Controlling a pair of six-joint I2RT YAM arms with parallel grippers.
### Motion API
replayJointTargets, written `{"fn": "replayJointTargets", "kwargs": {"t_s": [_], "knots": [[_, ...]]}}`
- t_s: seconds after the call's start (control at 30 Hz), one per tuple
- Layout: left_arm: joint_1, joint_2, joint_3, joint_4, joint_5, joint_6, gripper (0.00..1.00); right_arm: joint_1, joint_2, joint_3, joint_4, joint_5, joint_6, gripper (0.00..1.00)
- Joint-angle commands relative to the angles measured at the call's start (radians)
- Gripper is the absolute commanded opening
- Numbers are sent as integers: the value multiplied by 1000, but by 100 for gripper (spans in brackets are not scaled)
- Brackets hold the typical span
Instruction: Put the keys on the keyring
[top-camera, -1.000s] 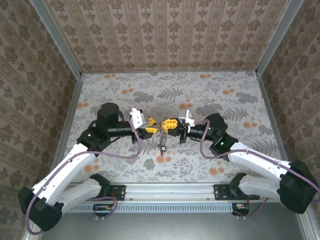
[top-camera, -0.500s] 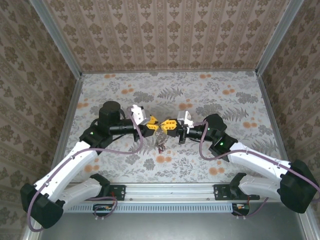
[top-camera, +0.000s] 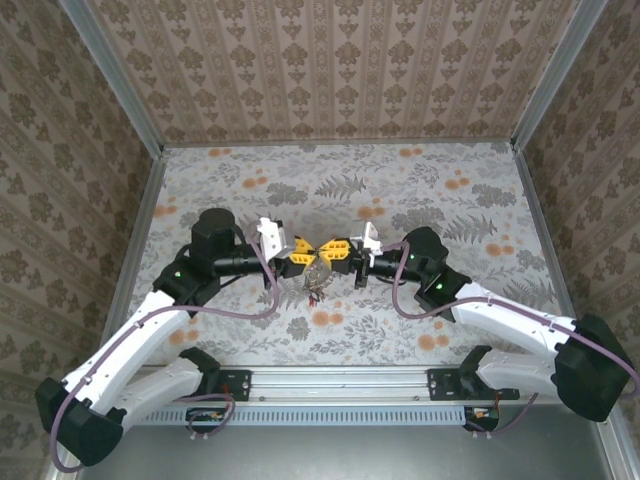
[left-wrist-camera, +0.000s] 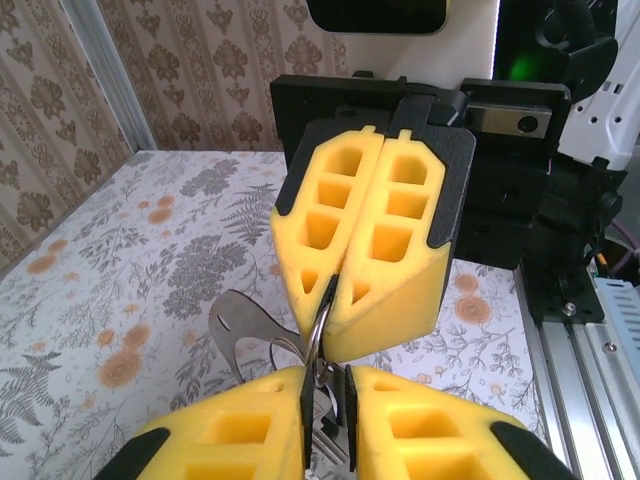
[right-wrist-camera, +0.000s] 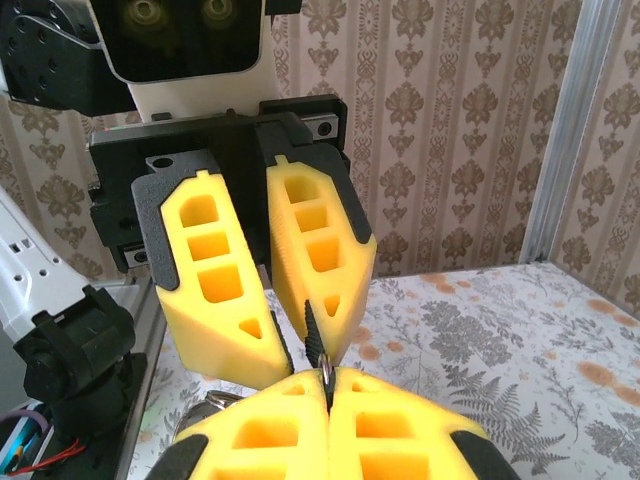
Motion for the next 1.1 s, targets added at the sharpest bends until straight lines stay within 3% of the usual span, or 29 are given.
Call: {"fn": "replayJointTargets", "kwargs": {"t_s": [0.0,0.1,0.53,0.8,0.87,1.0,1.07], "knots": [[-1,9,10,-30,4,32,25,9,6,61,72,-15,17,0],[-1,2,-2,-31,-21,39,29,8,8,67,74,-22,20,0],[1,3,-7,-55,-73,64,25,8,25,86,92,-50,37,0],[3,16,-8,27,-62,-20,26,10,38,83,102,-77,33,0],[6,14,-1,28,-51,-28,22,11,36,78,100,-75,30,0],[11,1,13,5,-27,-13,3,12,24,73,61,-71,5,0],[11,-5,19,-19,-28,6,0,14,16,73,26,-62,-15,0]]}}
